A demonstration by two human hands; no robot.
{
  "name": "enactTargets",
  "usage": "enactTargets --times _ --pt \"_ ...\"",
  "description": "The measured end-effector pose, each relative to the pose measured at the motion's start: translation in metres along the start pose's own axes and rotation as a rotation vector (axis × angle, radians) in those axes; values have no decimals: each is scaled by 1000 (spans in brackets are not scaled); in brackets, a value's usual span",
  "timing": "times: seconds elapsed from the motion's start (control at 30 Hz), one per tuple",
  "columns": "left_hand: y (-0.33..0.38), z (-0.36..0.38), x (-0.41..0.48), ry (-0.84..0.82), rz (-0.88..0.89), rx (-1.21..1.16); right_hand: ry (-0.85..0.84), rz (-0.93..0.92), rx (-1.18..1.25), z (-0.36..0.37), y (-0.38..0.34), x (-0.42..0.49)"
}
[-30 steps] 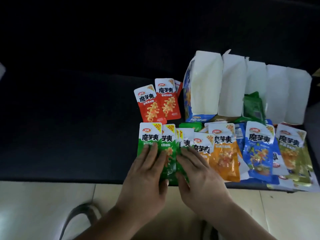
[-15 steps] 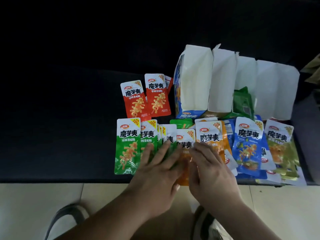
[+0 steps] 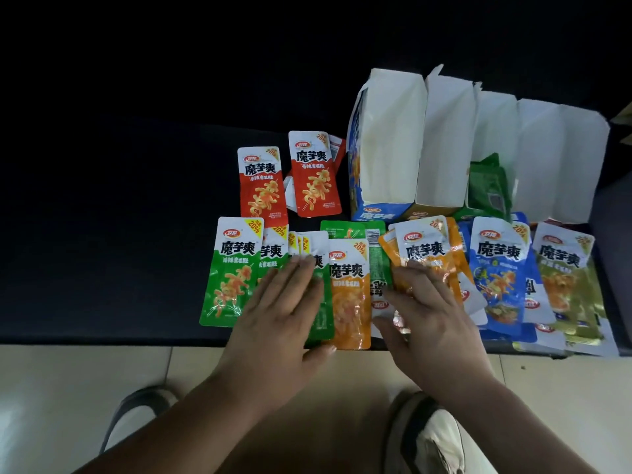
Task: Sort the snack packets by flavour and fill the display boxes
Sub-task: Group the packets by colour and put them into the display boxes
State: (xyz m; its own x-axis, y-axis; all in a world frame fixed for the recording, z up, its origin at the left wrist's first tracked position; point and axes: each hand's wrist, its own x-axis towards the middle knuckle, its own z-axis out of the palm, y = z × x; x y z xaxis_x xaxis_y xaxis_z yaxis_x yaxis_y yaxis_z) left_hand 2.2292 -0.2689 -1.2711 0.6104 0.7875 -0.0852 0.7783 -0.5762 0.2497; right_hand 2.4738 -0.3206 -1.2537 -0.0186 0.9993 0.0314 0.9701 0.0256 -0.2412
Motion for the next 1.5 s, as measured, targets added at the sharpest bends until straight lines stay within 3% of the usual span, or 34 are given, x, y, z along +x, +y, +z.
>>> enactTargets --times 0.4,0.6,0.8,0.9,0.97,1.03,1.13,1.2,1.27,1.43,1.5 --pt "-7 1 -10 56 -46 11 -16 -68 38 -1 -8 9" --pt "16 0 -3 18 189 60 134 -99 105 -5 -3 7" --pt "31 2 7 61 237 84 198 -93 32 -19 5 -9" --pt "37 -8 8 173 215 -59 168 -72 99 -27 6 -14" --pt "43 -23 15 303 120 -227 175 28 249 -37 -3 -14" --pt "55 -38 22 406 56 -383 143 322 599 -52 -18 -6" --pt "80 -48 26 415 151 -523 46 794 1265 -72 -30 12" --pt "89 -45 27 376 230 -495 142 857 1399 -82 -24 20" --pt "86 -38 31 329 265 -434 177 797 1324 -85 -17 21" --pt "81 -13 42 197 311 -400 207 346 393 -48 1 9" --pt "80 -2 46 162 352 -331 198 90 220 -31 10 12"
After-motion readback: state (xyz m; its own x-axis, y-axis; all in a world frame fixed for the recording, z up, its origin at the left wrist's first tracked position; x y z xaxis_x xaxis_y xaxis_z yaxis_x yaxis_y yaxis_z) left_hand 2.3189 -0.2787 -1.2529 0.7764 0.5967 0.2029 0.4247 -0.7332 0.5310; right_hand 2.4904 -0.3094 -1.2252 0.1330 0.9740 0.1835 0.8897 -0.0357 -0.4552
